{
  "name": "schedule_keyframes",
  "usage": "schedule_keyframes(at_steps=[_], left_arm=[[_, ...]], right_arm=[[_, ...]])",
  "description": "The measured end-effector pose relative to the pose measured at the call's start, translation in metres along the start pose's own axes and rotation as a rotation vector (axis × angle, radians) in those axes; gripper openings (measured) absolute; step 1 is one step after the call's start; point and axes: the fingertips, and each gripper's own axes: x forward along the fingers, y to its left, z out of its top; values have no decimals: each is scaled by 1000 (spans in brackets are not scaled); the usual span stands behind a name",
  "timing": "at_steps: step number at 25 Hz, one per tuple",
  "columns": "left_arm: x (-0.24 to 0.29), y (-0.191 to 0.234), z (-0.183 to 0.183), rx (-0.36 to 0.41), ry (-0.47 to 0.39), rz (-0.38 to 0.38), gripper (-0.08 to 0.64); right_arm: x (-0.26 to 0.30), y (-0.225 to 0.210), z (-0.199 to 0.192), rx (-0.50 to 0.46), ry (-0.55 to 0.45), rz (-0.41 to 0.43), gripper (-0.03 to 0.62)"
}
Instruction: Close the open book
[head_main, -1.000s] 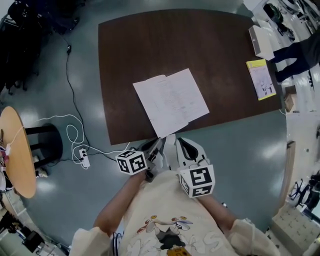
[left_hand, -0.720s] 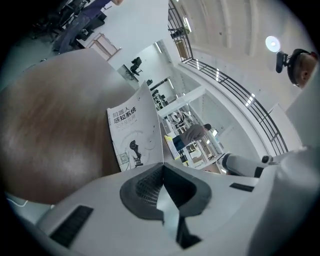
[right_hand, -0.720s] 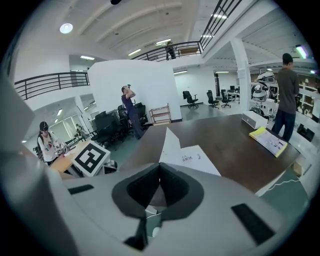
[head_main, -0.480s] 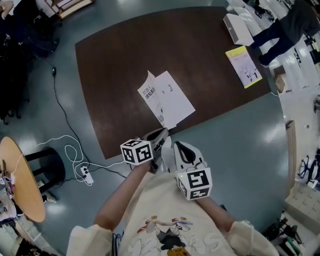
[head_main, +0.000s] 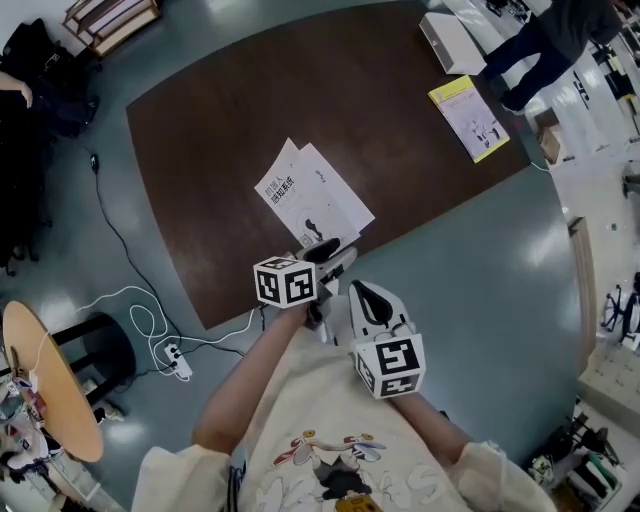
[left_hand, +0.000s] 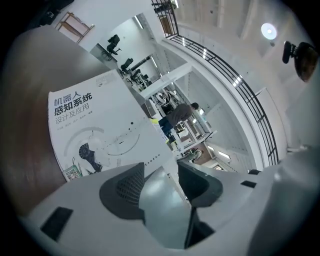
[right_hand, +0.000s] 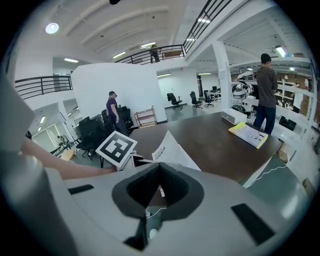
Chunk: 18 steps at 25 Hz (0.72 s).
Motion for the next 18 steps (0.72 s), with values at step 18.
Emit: schedule_keyframes(at_steps=[18], left_arm=[[-92, -40, 11, 292, -75, 140, 200]], right_arm=[[9, 19, 18, -59, -44, 49, 6]])
